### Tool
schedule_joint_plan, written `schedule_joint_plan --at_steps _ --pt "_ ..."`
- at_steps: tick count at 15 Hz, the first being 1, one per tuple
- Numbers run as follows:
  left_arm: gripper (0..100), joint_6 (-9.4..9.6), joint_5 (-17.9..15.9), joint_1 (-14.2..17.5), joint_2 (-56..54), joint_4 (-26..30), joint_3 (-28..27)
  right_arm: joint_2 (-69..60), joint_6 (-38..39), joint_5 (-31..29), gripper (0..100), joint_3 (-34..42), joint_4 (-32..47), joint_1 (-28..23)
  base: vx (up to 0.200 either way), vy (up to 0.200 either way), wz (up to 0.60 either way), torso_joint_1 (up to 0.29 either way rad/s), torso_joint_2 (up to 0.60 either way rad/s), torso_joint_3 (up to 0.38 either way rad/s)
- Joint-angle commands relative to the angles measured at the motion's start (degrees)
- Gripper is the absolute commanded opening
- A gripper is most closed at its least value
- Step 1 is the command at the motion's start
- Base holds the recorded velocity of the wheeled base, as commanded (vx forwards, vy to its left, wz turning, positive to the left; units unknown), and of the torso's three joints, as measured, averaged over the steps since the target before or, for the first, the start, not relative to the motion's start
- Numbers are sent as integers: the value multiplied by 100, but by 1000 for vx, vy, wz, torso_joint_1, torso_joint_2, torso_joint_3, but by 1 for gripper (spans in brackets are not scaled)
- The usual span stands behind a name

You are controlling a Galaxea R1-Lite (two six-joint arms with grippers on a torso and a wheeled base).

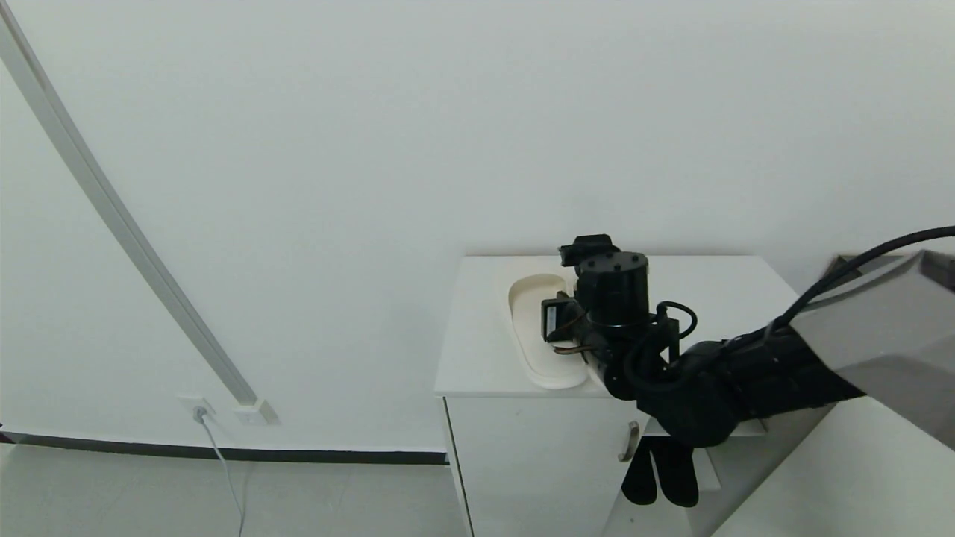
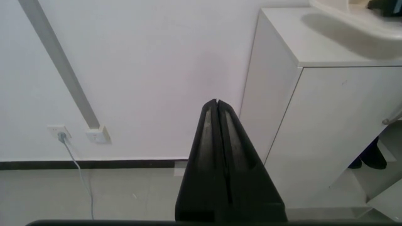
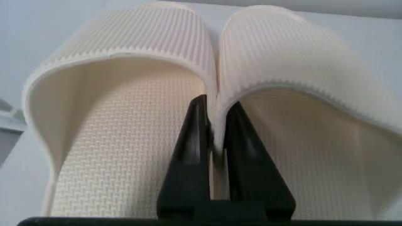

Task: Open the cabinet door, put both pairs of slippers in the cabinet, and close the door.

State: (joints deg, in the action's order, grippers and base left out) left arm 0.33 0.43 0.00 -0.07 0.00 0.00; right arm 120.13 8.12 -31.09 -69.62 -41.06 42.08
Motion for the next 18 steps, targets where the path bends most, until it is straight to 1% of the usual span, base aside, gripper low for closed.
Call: schedule_joint_plan --at_steps 1,3,5,6,7,8,12,18 --pt "0 2 1 0 7 0 0 -1079 5 287 0 854 1 37 0 0 0 0 0 0" --pt "0 2 1 0 7 0 0 -1571 5 340 0 1469 1 248 0 0 0 0 0 0" --pt "0 2 1 0 7 0 0 -2011 14 525 0 2119 1 503 0 0 0 0 0 0" --pt "0 2 1 0 7 0 0 -2090 14 533 0 2251 -7 547 0 0 0 0 0 0" --pt "0 11 -8 0 7 0 0 -2380 41 595 0 2638 -25 749 0 0 0 0 0 0" --pt "0 11 -16 0 7 0 0 -2468 67 806 0 2770 -16 828 0 0 0 0 0 0" --pt "0 20 -25 0 7 0 0 -2485 296 850 0 2858 -16 837 0 0 0 0 0 0" --pt "0 2 -34 0 7 0 0 -2433 296 867 0 2981 -25 846 0 0 0 0 0 0"
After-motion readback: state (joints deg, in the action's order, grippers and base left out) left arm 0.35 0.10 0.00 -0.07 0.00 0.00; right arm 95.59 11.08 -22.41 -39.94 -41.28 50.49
